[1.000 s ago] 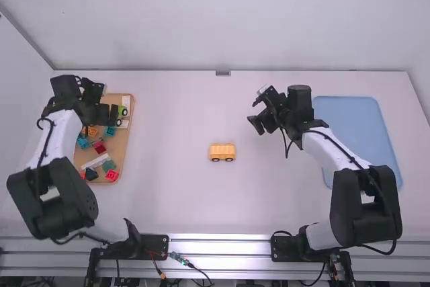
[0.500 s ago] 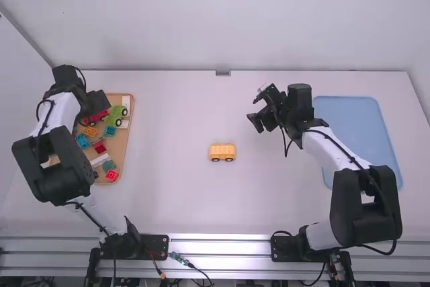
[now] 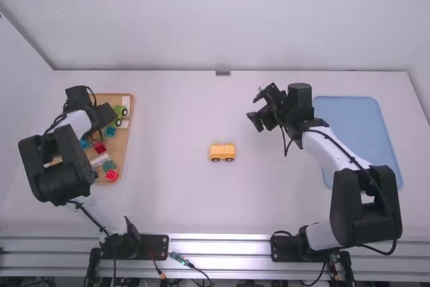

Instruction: Assemble lego blocks to make yellow taxi

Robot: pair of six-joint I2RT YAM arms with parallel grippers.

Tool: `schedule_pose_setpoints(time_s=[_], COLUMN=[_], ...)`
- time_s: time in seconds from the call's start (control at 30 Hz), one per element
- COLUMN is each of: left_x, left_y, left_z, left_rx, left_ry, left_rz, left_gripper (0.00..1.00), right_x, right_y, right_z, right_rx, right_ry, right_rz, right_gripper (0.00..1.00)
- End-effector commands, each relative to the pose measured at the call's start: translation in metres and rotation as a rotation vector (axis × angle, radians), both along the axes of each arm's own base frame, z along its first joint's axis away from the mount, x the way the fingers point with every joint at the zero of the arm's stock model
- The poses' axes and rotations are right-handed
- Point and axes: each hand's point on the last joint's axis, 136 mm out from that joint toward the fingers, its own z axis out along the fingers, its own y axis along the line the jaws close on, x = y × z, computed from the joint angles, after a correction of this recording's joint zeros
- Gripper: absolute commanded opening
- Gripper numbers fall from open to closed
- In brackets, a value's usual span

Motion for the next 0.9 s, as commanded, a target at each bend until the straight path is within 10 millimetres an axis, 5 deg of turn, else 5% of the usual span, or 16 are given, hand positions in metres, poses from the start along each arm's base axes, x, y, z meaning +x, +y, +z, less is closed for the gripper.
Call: schedule_pose_setpoints(time_s=[0.0,0.23,0.6,0.87], left_x=[-0.007,-0.006,-0.034,-0.016], left_y=[0.005,0.019,0.042,0.042], left_z=[0.0,0.024,0.021,0.017], left_rx=[-0.039,-0.085,-0.129,-0.135], left_ry=[0.01,-0.008,0.023,-0.021], left_rz=[0.118,0.23,0.352,0.318], left_gripper=[0.99,0.99,1.0,1.0], right_x=[0.008,0.008,0.007,0.007], right_y=[-0.002,-0.002,-0.002,-0.001], right_z=[0.012,0.011,0.011,0.011], right_rx=[0.018,0.022,0.022,0.028], right_ry=[-0.019,-0.012,-0.009,-0.005], right_rz=[-0.019,-0.024,-0.022,-0.026], right_gripper=[0.99,0.99,0.99,0.99])
